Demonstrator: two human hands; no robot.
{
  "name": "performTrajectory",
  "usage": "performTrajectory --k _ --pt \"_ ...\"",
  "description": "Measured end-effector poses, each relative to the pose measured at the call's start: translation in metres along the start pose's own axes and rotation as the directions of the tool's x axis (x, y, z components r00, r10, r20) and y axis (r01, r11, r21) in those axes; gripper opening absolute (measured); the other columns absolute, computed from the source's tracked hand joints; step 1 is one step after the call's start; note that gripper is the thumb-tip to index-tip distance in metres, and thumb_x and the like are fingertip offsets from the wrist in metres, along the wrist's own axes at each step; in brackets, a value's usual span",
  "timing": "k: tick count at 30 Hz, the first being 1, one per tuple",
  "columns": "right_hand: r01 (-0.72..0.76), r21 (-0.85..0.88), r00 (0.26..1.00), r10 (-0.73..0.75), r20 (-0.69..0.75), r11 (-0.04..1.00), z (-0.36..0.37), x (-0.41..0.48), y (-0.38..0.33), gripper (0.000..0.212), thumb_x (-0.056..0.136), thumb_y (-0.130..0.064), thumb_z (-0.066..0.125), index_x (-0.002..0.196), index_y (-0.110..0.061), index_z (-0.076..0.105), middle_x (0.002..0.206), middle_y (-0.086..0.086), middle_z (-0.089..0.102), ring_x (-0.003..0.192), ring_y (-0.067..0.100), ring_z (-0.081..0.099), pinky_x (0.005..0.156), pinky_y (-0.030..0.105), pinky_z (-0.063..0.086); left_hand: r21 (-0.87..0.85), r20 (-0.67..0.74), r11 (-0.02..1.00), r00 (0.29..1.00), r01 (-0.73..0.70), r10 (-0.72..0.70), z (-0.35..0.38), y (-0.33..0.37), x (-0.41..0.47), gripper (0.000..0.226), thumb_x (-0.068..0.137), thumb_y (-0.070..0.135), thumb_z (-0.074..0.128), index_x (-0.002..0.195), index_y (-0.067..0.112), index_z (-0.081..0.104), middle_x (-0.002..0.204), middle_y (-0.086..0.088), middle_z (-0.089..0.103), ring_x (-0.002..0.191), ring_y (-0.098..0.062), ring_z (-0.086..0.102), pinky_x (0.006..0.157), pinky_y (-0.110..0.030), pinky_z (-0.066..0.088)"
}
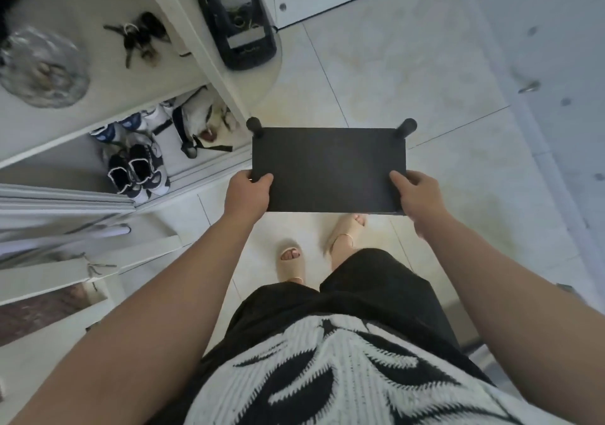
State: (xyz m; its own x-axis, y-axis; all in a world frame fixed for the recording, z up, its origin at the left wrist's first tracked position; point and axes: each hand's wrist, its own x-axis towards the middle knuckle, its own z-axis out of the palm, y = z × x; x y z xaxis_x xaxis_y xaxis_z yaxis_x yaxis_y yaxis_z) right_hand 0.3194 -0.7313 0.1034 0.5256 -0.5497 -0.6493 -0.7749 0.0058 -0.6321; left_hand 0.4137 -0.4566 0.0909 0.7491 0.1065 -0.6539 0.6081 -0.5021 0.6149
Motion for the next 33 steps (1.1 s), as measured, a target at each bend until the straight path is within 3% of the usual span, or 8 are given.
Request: performTrajectory --k 3,7,9,17,22,26,29,33 --pt "0.033 0.054 0.998 -0.030 -0.051 0.998 -0.031 0.023 -0.022 0.020 0.101 -0.033 0.058 0.081 -0.035 0.058 0.090 -0.012 0.066 0.085 0.015 0.066 0.066 0.025 0.053 0.019 0.015 0.998 0.998 -0.066 0.066 0.024 0.048 0.008 0.026 0.096 0.034 0.060 0.111 0.015 0.066 0.095 0.008 0.065 0.084 -0.008 0.061 0.063 -0.021 0.044" --pt "0.046 0.122 0.996 -0.036 -0.079 0.991 -0.080 0.070 -0.045 0.012 0.099 -0.027 0.060 0.088 -0.031 0.062 0.091 -0.009 0.069 0.086 0.019 0.068 0.073 0.034 0.058 0.058 0.008 0.990 0.991 -0.130 0.130 0.070 0.115 0.025 0.031 0.095 0.035 0.059 0.115 0.012 0.066 0.106 -0.001 0.069 0.092 -0.019 0.064 0.075 -0.030 0.049" --pt "0.043 0.166 0.995 -0.028 -0.092 0.985 -0.112 0.095 -0.057 0.008 0.099 -0.023 0.060 0.093 -0.029 0.063 0.093 -0.005 0.071 0.086 0.021 0.070 0.069 0.033 0.060 0.066 0.016 0.985 0.987 -0.160 0.160 0.101 0.152 0.031 0.031 0.096 0.036 0.059 0.115 0.013 0.066 0.106 0.000 0.068 0.092 -0.018 0.063 0.075 -0.030 0.050" --pt "0.069 0.245 0.984 -0.026 -0.173 0.967 -0.244 0.185 -0.107 0.006 0.099 -0.021 0.060 0.104 -0.023 0.063 0.089 -0.009 0.068 0.077 0.011 0.064 0.043 0.009 0.046 0.083 0.036 0.958 0.961 -0.276 0.273 0.223 0.296 0.041 0.010 0.093 0.033 0.062 0.088 0.026 0.068 0.086 0.012 0.068 0.083 -0.012 0.064 0.068 -0.028 0.048" --pt "0.053 0.306 0.970 0.024 -0.242 0.951 -0.302 0.231 -0.129 0.010 0.100 -0.022 0.059 0.109 -0.022 0.062 0.094 -0.011 0.067 0.080 0.009 0.064 0.050 0.015 0.050 0.102 0.148 0.930 0.929 -0.354 0.338 0.284 0.383 0.061 0.015 0.095 0.032 0.060 0.097 0.021 0.070 0.092 0.008 0.070 0.088 -0.014 0.065 0.080 -0.032 0.054" --pt "0.031 0.339 0.949 0.079 -0.306 0.940 -0.337 0.277 -0.144 0.010 0.099 -0.024 0.058 0.109 -0.024 0.061 0.099 -0.012 0.067 0.083 0.008 0.063 0.061 0.023 0.049 0.131 0.235 0.899 0.894 -0.419 0.382 0.337 0.450 0.094 0.022 0.096 0.032 0.059 0.101 0.015 0.072 0.095 0.004 0.071 0.088 -0.017 0.065 0.072 -0.027 0.051" --pt "0.011 0.365 0.931 0.123 -0.343 0.931 -0.359 0.325 -0.161 0.012 0.100 -0.026 0.057 0.112 -0.025 0.060 0.099 -0.014 0.066 0.085 0.007 0.062 0.061 0.023 0.046 0.151 0.309 0.874 0.862 -0.462 0.402 0.382 0.504 0.132 0.021 0.095 0.031 0.058 0.094 0.016 0.072 0.090 0.005 0.071 0.086 -0.018 0.066 0.067 -0.026 0.048" --pt "-0.039 0.420 0.902 0.213 -0.376 0.907 -0.385 0.398 -0.189 0.013 0.101 -0.026 0.056 0.113 -0.027 0.058 0.096 -0.016 0.063 0.082 0.005 0.060 0.057 0.019 0.043 0.210 0.412 0.829 0.816 -0.518 0.405 0.449 0.580 0.187 0.023 0.096 0.033 0.057 0.104 0.017 0.071 0.097 0.005 0.071 0.092 -0.019 0.066 0.072 -0.026 0.050"
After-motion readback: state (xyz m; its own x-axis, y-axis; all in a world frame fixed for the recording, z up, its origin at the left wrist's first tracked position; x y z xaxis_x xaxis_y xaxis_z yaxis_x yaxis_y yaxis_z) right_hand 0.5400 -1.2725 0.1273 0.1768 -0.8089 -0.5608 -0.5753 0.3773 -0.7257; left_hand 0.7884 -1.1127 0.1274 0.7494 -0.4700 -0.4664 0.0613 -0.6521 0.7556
